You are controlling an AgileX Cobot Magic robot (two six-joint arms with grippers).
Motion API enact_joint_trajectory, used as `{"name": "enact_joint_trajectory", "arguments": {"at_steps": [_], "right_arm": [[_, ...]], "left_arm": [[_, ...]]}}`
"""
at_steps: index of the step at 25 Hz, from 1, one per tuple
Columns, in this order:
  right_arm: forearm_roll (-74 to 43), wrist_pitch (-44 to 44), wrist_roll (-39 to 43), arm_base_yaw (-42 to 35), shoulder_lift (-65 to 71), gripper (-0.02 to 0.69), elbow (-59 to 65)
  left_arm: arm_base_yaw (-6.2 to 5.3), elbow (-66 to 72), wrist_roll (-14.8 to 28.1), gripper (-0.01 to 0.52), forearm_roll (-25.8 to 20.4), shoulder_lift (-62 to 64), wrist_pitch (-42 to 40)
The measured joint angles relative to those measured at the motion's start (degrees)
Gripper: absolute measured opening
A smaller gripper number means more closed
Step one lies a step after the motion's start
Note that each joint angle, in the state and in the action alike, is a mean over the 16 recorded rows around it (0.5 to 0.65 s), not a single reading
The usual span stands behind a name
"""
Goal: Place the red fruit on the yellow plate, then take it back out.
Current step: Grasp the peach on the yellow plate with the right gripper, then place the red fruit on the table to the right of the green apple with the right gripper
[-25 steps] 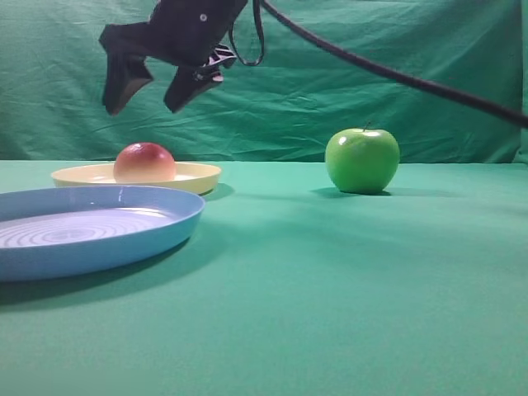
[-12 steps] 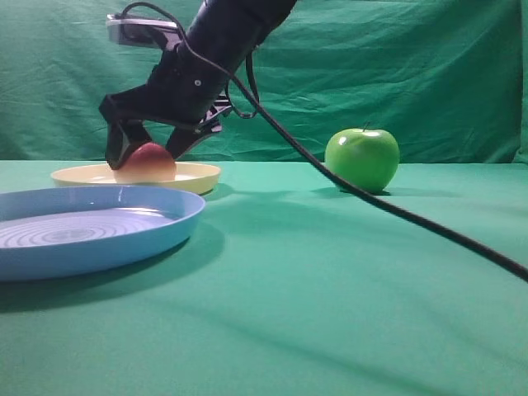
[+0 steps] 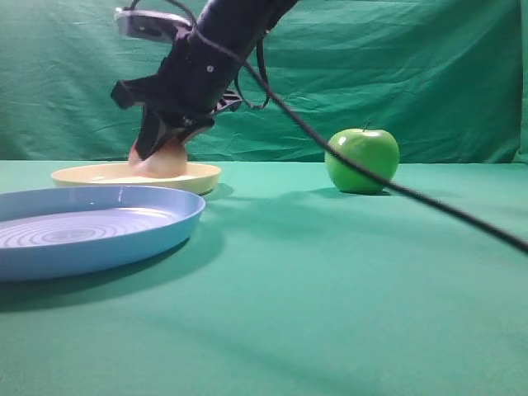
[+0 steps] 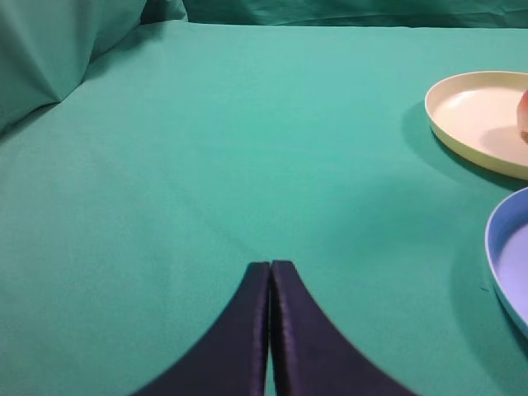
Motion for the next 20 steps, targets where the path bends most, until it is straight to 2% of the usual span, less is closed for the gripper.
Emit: {"name": "enact_joint_trajectory", "arguments": {"at_steps": [11,15,20], "right_arm": [[-8.83,16.31,12.61,-11.29,-18.22,0.163,4.18],[-9.88,16.97,14.24,-15.30,-25.08,0.163,11.75],[-10.25,11.97,14.93,-18.68,-34.05,0.163,27.22]], "left_arm": [[0.00,0.00,0.00,0.000,0.00,0.00,0.00],[0.00,0.00,0.03,0.000,0.00,0.00,0.00],[0.00,0.00,0.07,0.000,0.00,0.00,0.00]]}}
